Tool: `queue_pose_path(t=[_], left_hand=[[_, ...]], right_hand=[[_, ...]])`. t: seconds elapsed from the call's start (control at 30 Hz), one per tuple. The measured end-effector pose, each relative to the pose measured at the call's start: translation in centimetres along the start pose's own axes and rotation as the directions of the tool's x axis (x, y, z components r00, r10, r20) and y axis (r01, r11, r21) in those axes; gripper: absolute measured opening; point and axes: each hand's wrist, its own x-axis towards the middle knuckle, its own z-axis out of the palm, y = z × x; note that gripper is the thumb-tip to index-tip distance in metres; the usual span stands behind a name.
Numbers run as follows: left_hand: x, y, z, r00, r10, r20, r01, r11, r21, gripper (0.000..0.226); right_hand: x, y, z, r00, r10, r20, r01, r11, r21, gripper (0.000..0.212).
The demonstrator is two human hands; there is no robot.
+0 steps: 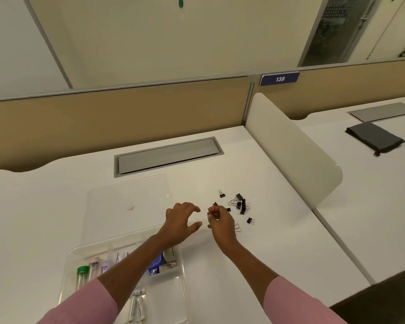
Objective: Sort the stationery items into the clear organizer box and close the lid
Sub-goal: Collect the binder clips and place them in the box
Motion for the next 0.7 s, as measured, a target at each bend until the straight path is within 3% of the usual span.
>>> queue_pose_path(t=[0.33, 0.5, 0.7], left_hand=[[4.0, 2.9, 3.4, 0.987, 0.016, 0.16, -0.026, 0.998, 0.06, 0.04], [5.0, 4.1, 4.9, 0.966, 0.046, 0.255, -0.074, 0.992, 0.1, 0.049], [6.1, 4.8, 6.3, 0.944, 0.083, 0.319, -0.161, 0.96, 0.228, 0.064]], right_hand=[[2.8, 1.9, -6.0, 0.986, 0.069, -0.152, -0.072, 0.997, -0.018, 0.011], [3.7, 2.3, -8.1, 0.976, 0.061, -0.209, -0.072, 0.996, -0.049, 0.019], [4.6, 3.4, -9.5, 0.994, 0.057, -0.093, -0.076, 0.975, -0.211, 0.021]])
